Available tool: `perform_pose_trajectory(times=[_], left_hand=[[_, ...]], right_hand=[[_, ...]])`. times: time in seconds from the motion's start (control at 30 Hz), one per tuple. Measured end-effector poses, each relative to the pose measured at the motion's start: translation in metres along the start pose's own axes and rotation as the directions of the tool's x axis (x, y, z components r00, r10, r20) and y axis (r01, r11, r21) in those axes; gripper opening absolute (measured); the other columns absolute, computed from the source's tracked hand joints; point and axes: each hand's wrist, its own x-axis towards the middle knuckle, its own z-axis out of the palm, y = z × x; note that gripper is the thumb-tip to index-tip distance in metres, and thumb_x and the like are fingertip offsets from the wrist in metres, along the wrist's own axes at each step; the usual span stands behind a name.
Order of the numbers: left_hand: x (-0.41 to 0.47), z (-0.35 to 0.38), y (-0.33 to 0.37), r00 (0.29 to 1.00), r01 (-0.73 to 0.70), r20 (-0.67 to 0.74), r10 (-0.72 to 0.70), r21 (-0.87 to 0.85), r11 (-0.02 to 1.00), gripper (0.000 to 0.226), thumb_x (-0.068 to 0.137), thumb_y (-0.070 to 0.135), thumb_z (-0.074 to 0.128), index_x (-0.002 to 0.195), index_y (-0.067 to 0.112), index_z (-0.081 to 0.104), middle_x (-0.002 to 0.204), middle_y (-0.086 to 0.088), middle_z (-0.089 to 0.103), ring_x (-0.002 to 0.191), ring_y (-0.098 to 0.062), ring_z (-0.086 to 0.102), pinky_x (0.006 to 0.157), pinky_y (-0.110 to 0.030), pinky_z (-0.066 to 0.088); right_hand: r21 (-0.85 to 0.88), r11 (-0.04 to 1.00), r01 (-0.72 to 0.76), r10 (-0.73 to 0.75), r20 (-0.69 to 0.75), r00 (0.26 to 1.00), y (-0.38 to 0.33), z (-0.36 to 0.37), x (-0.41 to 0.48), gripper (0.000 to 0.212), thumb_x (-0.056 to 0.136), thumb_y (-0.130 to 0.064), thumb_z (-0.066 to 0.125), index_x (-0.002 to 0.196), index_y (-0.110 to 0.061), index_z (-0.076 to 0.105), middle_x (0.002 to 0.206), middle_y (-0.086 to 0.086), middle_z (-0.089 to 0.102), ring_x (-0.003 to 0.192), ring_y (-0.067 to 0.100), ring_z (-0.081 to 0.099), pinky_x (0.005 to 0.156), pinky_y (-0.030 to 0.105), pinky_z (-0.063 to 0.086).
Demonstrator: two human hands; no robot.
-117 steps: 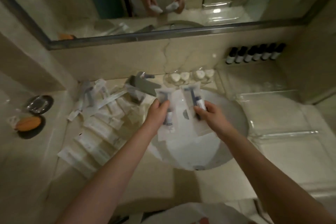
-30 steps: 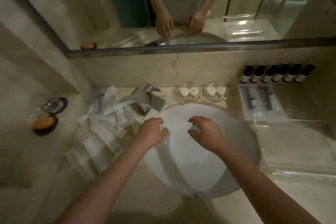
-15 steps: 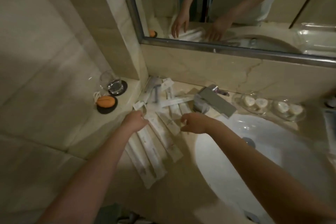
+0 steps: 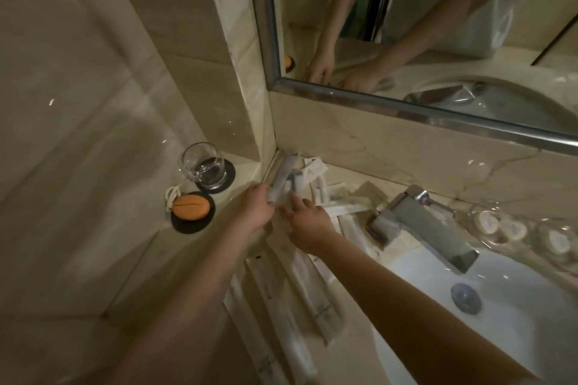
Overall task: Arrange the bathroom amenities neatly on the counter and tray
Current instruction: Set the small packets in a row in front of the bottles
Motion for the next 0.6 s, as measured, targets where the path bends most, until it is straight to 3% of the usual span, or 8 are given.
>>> perform_pose_trajectory(times=[0.07,0.13,0.2,0.27,0.47,0.53,0.6], left_hand=[[0.007,0.002,0.0,1.0,-0.006,-0.006,0.006,0.008,1.0,0.041,0.088,0.01,0.053,0.128,0.009,0.046,0.128,-0.014,0.053,0.115,-0.031,0.052,0.089,-0.035,0.042],[0.014,0.003,-0.001,1.0,0.007,0.012,-0.007,0.004,1.0,0.042,0.087,0.012,0.054,0.129,0.011,0.045,0.126,-0.01,0.053,0.112,-0.029,0.054,0.081,-0.032,0.041],[0.02,0.005,-0.001,1.0,-0.003,0.026,0.003,0.005,1.0,0.045,0.085,0.017,0.058,0.128,0.013,0.045,0.125,-0.009,0.054,0.111,-0.028,0.055,0.079,-0.031,0.042],[0.026,0.009,0.004,1.0,0.008,0.025,-0.009,0.043,0.999,0.046,0.083,0.023,0.061,0.125,0.011,0.045,0.124,-0.012,0.055,0.111,-0.031,0.055,0.086,-0.037,0.047],[0.036,0.022,0.033,0.991,0.083,-0.125,-0.05,0.272,0.959,0.033,0.089,0.016,0.053,0.12,0.005,0.05,0.124,-0.016,0.055,0.115,-0.034,0.053,0.093,-0.043,0.047],[0.039,0.023,0.037,0.982,0.128,-0.169,-0.081,0.292,0.948,0.029,0.089,0.009,0.049,0.117,0.001,0.054,0.123,-0.018,0.056,0.114,-0.035,0.054,0.092,-0.042,0.048],[0.041,0.02,0.038,0.969,0.177,-0.202,-0.141,0.173,0.969,0.028,0.089,0.007,0.046,0.115,0.001,0.054,0.119,-0.02,0.059,0.11,-0.038,0.056,0.088,-0.043,0.049]], right_hand=[[0.124,0.992,0.01,0.009,-0.149,0.989,0.01,0.002,0.003,0.034,0.092,-0.025,0.045,0.123,-0.015,0.055,0.142,0.012,0.04,0.111,0.032,0.053,0.085,0.039,0.049],[0.283,0.959,-0.013,0.089,-0.257,0.962,0.022,-0.004,0.003,0.025,0.094,-0.022,0.041,0.101,-0.011,0.062,0.116,0.009,0.058,0.094,0.028,0.06,0.074,0.038,0.052],[0.403,0.913,-0.069,0.214,-0.328,0.92,0.036,-0.016,0.001,0.024,0.095,-0.019,0.039,0.086,-0.008,0.059,0.09,0.008,0.059,0.077,0.026,0.058,0.064,0.037,0.048],[0.485,0.869,-0.1,0.318,-0.391,0.864,0.048,-0.03,-0.004,0.023,0.095,-0.018,0.041,0.081,-0.006,0.055,0.078,0.01,0.057,0.068,0.027,0.053,0.058,0.036,0.041],[0.806,0.583,-0.099,0.566,-0.317,0.761,0.067,-0.045,-0.019,0.02,0.093,-0.027,0.047,0.087,-0.008,0.052,0.083,0.014,0.066,0.073,0.032,0.064,0.068,0.048,0.053],[0.8,0.588,-0.118,0.574,-0.31,0.758,0.068,-0.047,-0.027,0.016,0.092,-0.023,0.049,0.093,-0.007,0.051,0.086,0.015,0.065,0.079,0.033,0.061,0.071,0.047,0.052],[0.763,0.627,-0.161,0.547,-0.284,0.788,0.066,-0.049,-0.033,0.021,0.089,-0.02,0.052,0.107,-0.01,0.048,0.09,0.014,0.064,0.083,0.033,0.06,0.072,0.045,0.051]])
